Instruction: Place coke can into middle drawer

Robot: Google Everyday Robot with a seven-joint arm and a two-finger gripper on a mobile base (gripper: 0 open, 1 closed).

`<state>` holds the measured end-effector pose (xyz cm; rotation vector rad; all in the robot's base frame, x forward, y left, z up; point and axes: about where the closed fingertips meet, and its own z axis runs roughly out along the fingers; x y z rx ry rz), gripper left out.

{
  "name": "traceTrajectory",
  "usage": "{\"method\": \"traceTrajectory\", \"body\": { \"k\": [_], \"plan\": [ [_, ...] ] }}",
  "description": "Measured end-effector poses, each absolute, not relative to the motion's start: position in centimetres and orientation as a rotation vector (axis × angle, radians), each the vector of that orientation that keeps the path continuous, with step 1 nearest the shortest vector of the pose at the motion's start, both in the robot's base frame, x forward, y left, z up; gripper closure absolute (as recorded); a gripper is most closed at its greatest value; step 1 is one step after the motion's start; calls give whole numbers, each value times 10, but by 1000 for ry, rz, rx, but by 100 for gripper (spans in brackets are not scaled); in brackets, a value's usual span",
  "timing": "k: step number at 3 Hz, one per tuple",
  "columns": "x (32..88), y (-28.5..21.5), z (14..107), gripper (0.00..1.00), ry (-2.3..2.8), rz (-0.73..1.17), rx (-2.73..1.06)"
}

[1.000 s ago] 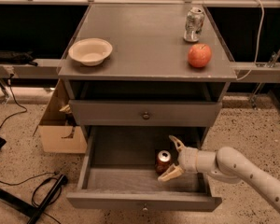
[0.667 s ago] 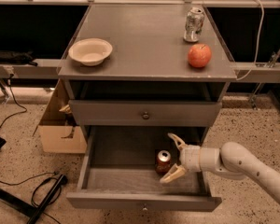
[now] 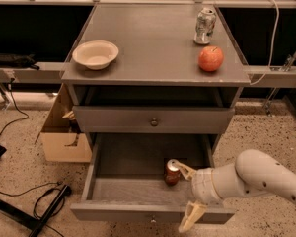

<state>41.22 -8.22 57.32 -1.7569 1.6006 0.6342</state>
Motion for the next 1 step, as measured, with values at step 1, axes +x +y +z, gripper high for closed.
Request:
{"method": "traceTrajectory", "body": {
  "k": [1],
  "plan": [
    [367, -67, 602, 0, 1681, 550, -1861]
  ]
}}
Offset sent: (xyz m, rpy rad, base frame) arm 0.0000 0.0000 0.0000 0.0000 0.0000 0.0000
